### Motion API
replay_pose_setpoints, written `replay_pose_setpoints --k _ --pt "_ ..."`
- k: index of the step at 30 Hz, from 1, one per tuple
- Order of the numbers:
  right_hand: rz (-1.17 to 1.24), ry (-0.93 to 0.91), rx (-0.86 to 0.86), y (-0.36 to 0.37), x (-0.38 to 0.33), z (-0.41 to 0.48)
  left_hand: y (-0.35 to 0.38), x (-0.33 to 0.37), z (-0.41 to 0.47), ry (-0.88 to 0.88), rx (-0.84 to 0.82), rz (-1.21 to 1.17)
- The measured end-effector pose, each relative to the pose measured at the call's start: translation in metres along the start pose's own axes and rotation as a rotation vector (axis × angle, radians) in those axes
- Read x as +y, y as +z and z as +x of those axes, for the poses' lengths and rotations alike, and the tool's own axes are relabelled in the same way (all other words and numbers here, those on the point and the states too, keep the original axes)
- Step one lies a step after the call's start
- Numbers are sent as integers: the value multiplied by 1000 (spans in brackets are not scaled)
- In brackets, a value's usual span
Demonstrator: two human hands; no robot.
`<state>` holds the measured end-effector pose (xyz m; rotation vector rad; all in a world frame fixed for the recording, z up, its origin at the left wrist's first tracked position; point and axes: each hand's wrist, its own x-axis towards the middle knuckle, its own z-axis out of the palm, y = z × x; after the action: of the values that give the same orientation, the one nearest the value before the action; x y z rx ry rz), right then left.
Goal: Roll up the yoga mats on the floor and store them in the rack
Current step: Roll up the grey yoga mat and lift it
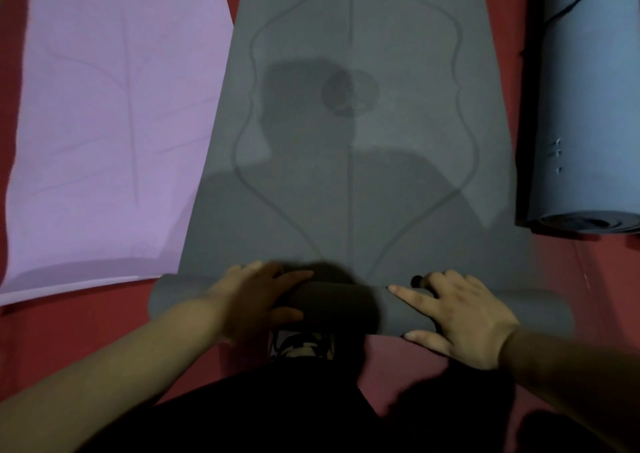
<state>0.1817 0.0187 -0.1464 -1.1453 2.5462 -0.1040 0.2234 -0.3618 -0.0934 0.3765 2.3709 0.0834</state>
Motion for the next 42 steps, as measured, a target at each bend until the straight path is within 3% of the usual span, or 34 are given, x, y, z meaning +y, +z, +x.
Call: replay_pose_setpoints --k 4,8,14,24,29,34,36,42 --pt "15 2 -3 4 5 7 16 12 -14 66 382 169" --pt "75 -24 -56 1 15 18 18 9 -13 51 314 209" --pt "72 -34 -21 6 16 18 -6 11 -10 31 21 176" --pt "-45 23 63 -7 2 -5 -12 -12 14 73 -91 70" --pt "-61 29 33 -2 10 10 -12 -15 21 73 -59 39" --pt "-34 15 51 -4 17 16 7 1 4 103 338 220" --pt "-18 1 35 -4 20 22 14 8 8 45 389 231" --pt "39 14 -70 -8 26 29 3 -1 22 -31 134 176"
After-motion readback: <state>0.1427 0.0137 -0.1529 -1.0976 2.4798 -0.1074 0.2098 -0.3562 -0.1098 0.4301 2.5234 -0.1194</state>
